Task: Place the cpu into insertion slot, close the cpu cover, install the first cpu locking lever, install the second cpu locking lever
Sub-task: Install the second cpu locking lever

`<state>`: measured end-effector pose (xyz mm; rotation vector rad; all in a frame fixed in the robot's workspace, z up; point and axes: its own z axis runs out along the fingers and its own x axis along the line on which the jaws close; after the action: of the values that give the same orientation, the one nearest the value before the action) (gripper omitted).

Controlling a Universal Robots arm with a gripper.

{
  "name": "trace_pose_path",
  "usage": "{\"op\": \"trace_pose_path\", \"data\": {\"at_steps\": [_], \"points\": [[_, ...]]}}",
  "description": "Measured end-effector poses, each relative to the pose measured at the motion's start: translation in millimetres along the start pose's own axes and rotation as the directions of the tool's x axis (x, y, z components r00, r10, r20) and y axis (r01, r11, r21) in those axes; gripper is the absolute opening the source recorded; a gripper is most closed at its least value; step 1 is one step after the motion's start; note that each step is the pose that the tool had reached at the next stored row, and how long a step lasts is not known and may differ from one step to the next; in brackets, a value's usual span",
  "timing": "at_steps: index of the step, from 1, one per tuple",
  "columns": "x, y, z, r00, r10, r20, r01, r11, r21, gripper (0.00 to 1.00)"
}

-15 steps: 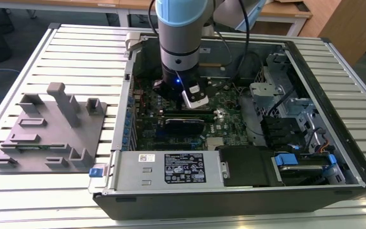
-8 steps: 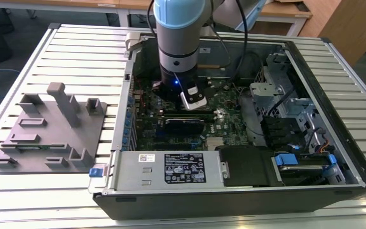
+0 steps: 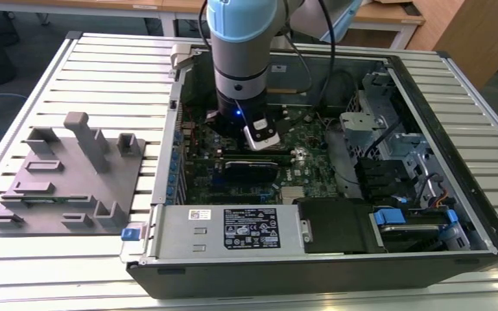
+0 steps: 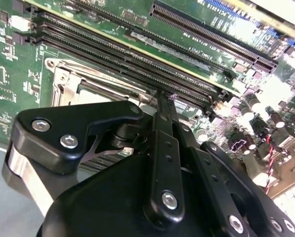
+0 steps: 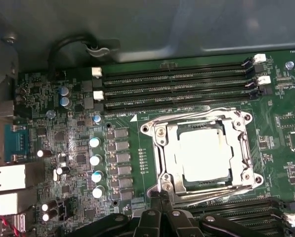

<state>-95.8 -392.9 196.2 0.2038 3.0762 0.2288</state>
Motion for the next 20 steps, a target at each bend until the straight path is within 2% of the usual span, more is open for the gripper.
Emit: {"op": "trace_pose_path", "data": {"at_steps": [2,8,12,20], "points": [[-0.1,0.2,0.7,1.0000,0.000,0.0007,0.000,1.0000,-0.0024,0.10],[0.0,0.0,0.0,1.0000,0.000,0.0000,0.000,1.0000,-0.0002,0.10],[-0.1,0.4,-3.1,1.0000,0.000,0.0002,0.000,1.0000,0.0010,0.10],[-0.8,1.2,-7.8,1.0000,-0.001,0.0013,0.001,0.9999,0.0102,0.10]]}}
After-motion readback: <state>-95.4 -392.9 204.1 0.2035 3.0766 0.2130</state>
